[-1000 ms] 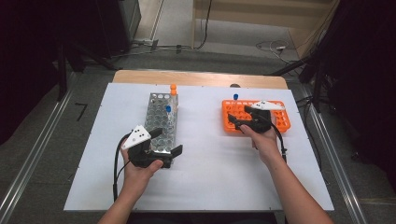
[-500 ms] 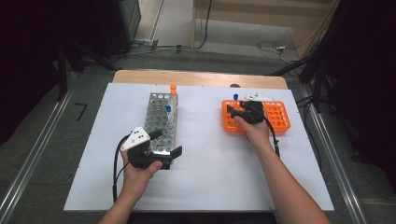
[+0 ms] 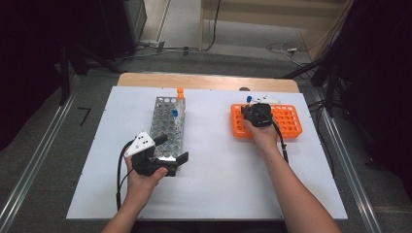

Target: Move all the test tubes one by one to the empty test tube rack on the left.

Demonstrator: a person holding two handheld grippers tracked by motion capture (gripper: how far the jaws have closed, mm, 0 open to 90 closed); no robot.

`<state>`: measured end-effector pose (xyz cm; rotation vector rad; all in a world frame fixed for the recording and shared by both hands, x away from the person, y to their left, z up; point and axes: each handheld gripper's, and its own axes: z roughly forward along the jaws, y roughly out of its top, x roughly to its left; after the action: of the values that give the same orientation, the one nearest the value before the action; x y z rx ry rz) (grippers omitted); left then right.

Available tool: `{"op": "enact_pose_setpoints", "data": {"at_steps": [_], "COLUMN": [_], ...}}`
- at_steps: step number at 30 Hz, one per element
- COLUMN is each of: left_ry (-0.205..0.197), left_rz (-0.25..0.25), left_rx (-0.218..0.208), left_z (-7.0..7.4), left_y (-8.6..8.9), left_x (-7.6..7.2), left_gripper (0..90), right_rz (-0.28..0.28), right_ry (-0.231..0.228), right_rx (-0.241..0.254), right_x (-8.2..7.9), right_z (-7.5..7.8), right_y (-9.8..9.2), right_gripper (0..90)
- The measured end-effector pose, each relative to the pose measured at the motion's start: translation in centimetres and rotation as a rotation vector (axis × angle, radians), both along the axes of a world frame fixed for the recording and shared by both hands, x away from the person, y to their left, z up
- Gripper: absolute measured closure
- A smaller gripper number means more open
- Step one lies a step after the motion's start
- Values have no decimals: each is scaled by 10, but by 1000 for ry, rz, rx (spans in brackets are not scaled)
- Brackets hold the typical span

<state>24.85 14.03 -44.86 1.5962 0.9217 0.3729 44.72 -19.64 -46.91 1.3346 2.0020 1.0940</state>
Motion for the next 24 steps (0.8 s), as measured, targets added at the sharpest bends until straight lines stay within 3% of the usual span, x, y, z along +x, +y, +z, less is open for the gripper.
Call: {"op": "enact_pose_setpoints", "data": {"at_steps": [3, 13, 24], "left_ry": [0, -5, -17], "left_rz": [1, -5, -33], "left_rx": [-1, 1, 15], "left_z": [1, 2, 5], "left_y": [-1, -3, -13], "left_x": [0, 1, 1], "left_gripper": [0, 0, 0], "right_rz": [16, 52, 180], "right_ry": [0, -64, -93], "right_rx": [9, 38, 58], "right_x": [0, -12, -47], "right_z": [1, 20, 40], "right_y": [-3, -9, -9], "right_gripper": [751, 751, 752]}}
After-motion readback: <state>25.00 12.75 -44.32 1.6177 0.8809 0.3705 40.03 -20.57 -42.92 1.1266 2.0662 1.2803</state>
